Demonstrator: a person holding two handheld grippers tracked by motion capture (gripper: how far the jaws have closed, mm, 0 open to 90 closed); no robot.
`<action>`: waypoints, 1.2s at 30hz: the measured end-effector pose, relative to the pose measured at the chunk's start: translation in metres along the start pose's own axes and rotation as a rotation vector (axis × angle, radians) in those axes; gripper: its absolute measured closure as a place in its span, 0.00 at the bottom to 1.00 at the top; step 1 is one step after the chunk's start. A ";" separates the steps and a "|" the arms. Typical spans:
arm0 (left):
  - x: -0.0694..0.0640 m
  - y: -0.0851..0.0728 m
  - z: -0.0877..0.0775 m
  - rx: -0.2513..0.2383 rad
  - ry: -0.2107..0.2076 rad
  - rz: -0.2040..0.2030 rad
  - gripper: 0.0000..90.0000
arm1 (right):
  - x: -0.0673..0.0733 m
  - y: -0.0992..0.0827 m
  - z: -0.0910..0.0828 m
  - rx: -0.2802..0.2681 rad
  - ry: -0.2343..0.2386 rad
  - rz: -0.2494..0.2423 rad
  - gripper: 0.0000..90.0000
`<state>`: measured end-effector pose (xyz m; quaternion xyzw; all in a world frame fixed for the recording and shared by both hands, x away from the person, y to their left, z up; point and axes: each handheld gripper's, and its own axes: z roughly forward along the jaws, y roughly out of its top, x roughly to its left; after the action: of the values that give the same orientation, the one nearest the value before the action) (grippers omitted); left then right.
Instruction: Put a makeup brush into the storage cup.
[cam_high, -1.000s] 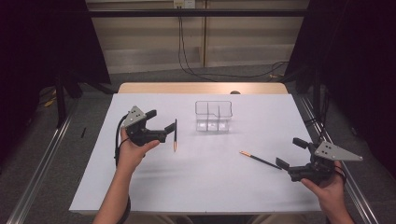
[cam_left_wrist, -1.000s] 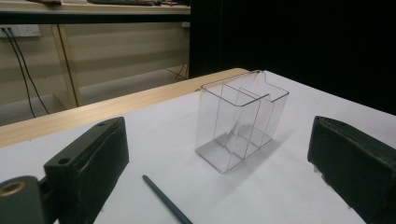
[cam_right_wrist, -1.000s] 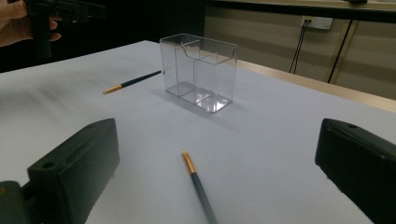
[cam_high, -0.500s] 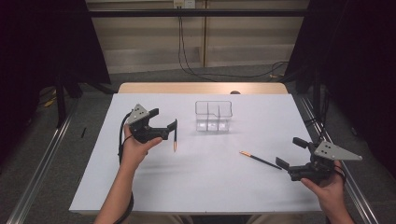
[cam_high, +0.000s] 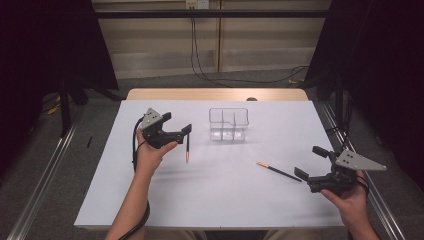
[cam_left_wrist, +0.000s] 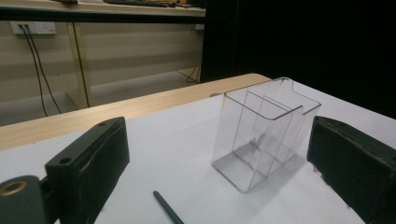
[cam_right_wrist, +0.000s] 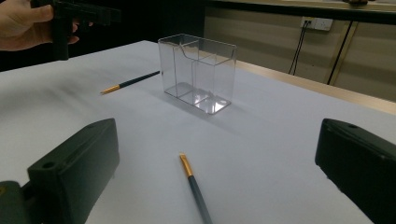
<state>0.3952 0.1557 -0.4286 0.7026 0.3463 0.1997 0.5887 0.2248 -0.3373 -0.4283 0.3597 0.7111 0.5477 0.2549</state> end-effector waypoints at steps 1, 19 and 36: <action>0.001 0.000 0.001 -0.003 0.007 0.004 0.06 | 0.000 0.000 0.000 -0.003 0.003 0.000 0.00; 0.001 -0.008 0.022 -0.021 0.042 -0.036 0.07 | -0.001 0.000 -0.005 -0.012 -0.008 -0.001 0.00; -0.001 0.006 0.037 0.221 0.074 -0.025 0.07 | -0.002 0.001 -0.007 -0.014 -0.012 -0.003 0.00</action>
<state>0.4213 0.1287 -0.4316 0.7510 0.3964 0.1790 0.4968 0.2210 -0.3433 -0.4258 0.3602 0.7063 0.5499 0.2625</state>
